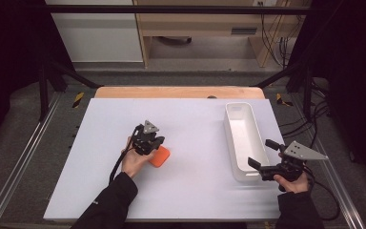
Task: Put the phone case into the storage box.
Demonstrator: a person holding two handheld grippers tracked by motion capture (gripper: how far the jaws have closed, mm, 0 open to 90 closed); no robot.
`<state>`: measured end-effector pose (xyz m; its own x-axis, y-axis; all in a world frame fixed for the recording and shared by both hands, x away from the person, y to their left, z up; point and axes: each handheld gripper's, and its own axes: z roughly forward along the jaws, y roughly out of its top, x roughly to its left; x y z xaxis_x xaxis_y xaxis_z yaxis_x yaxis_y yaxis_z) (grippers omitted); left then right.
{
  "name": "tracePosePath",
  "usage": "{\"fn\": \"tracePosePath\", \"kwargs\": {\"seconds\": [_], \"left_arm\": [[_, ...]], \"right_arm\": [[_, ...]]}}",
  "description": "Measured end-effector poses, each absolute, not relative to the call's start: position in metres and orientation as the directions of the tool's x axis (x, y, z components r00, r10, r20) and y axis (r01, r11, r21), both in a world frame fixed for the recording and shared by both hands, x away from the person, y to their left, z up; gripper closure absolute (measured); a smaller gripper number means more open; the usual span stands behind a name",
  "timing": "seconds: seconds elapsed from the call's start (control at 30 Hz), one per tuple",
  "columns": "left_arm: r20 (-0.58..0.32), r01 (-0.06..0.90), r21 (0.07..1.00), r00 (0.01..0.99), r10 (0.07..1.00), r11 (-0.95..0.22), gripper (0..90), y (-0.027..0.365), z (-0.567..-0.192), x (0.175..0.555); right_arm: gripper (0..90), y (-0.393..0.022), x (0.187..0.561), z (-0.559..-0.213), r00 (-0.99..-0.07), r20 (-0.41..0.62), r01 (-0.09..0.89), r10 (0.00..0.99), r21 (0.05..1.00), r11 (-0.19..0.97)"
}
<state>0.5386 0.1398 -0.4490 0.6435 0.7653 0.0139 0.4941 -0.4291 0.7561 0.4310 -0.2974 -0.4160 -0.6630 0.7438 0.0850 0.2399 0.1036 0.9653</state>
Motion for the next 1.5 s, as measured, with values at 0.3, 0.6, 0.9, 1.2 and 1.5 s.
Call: {"fn": "tracePosePath", "kwargs": {"seconds": [0.3, 0.6, 0.9, 1.2, 1.5], "left_arm": [[0.017, 0.527, 0.705, 0.656, 0.754, -0.475, 89.7, 0.131, -0.460, 0.548], [0.029, 0.533, 0.691, 0.655, 0.755, -0.489, 89.7, 0.129, -0.465, 0.551], [0.024, 0.549, 0.672, 0.655, 0.756, -0.497, 89.7, 0.128, -0.468, 0.554], [0.027, 0.553, 0.654, 0.664, 0.747, -0.516, 89.7, 0.128, -0.467, 0.552], [0.031, 0.558, 0.630, 0.677, 0.735, -0.541, 89.7, 0.129, -0.464, 0.547]], "right_arm": [[0.4, -0.297, 0.431, -0.416, -0.664, 0.081, 0.239, 0.743, 0.965, 0.109], [0.4, -0.297, 0.431, -0.417, -0.664, 0.078, 0.238, 0.743, 0.965, 0.111], [0.4, -0.298, 0.431, -0.416, -0.663, 0.084, 0.240, 0.744, 0.965, 0.106], [0.4, -0.297, 0.431, -0.416, -0.664, 0.079, 0.240, 0.743, 0.964, 0.111], [0.4, -0.298, 0.431, -0.416, -0.663, 0.080, 0.242, 0.744, 0.964, 0.112]]}}
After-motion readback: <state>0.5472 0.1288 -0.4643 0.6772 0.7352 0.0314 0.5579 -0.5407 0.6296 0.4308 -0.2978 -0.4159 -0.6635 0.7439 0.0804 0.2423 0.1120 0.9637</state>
